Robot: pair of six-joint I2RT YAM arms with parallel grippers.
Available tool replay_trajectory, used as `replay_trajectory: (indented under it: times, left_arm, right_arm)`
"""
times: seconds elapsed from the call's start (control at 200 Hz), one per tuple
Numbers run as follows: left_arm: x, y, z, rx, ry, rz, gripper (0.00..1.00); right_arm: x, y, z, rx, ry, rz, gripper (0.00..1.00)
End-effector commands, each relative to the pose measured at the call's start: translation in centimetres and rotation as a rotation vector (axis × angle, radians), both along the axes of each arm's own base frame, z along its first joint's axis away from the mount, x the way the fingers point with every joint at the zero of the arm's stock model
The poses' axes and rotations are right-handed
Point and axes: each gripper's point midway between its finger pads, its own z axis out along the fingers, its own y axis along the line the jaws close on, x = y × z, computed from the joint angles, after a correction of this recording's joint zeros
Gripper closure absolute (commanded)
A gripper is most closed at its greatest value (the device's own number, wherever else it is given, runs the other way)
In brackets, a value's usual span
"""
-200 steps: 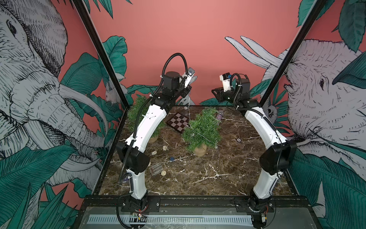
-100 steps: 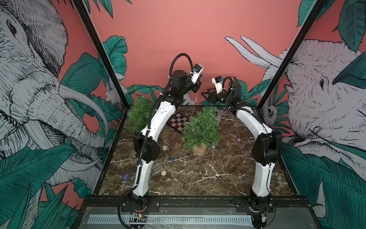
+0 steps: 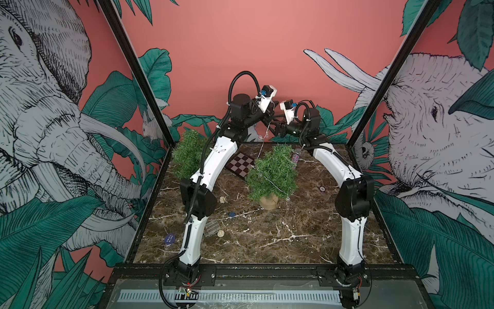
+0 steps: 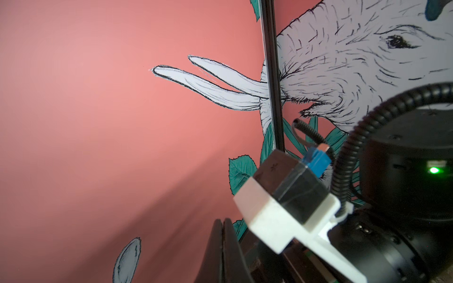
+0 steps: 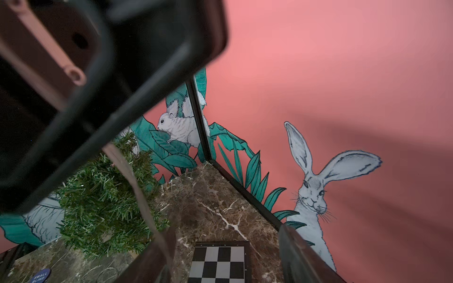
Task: Wrap string light around the christmas tree
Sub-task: Wrap the light string around the Christmas tree.
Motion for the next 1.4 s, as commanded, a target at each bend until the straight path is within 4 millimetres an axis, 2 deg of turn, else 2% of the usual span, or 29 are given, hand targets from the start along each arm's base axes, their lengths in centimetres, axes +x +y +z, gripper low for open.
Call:
replay_trajectory:
  times: [0.0,0.125,0.23,0.305,0.405,0.515,0.65,0.87,0.93,0.95,1.14,1.29,1.395]
  left_arm:
    - [-1.4,-0.6,2.1,-0.04,-0.034,-0.056,1.0]
    - [-2.4,-1.4,1.9,-0.035,-0.02,-0.098,1.0]
    - [-2.5,-1.2,1.7,-0.025,-0.007,-0.088,1.0]
    - [-2.4,-0.7,1.3,-0.007,-0.001,-0.061,0.97]
    - [-2.5,0.1,1.2,0.004,0.014,-0.033,0.92]
    - [-2.4,1.0,0.5,0.019,0.046,-0.009,0.84]
    - [-2.6,2.4,-0.5,0.034,0.088,0.02,0.68]
    - [-3.8,5.2,-1.9,0.077,0.156,0.082,0.54]
    - [-4.6,5.9,-2.3,0.097,0.173,0.094,0.53]
    - [-4.9,6.2,-2.3,0.104,0.175,0.098,0.53]
    - [-8.0,8.4,-3.3,0.147,0.249,0.123,0.53]
    - [-11.2,8.9,-4.7,0.147,0.316,0.097,0.53]
    - [-13.9,8.6,-5.9,0.214,0.31,0.072,0.52]
  right_arm:
    - [-0.1,0.7,2.7,0.047,-0.079,0.025,0.35]
    - [0.9,1.0,3.4,0.08,-0.066,-0.018,0.45]
    - [1.1,0.5,4.1,0.105,-0.069,-0.061,0.69]
    - [1.3,-0.9,4.6,0.107,-0.078,-0.125,0.85]
    - [1.3,-3.6,5.4,0.123,-0.074,-0.21,1.0]
    - [0.7,-6.8,6.5,0.139,-0.069,-0.301,1.0]
    - [-1.3,-9.4,7.5,0.097,-0.077,-0.373,1.0]
    - [-4.6,-12.5,6.2,-0.094,-0.043,-0.505,1.0]
    - [-5.1,-13.5,5.1,-0.153,-0.011,-0.547,1.0]
    - [-6.2,-14.0,6.0,-0.159,-0.022,-0.559,1.0]
    - [-10.7,-16.4,6.3,-0.265,0.038,-0.616,1.0]
    - [-14.5,-17.6,6.5,-0.289,0.103,-0.633,1.0]
    - [-17.4,-17.5,6.3,-0.298,0.156,-0.599,1.0]
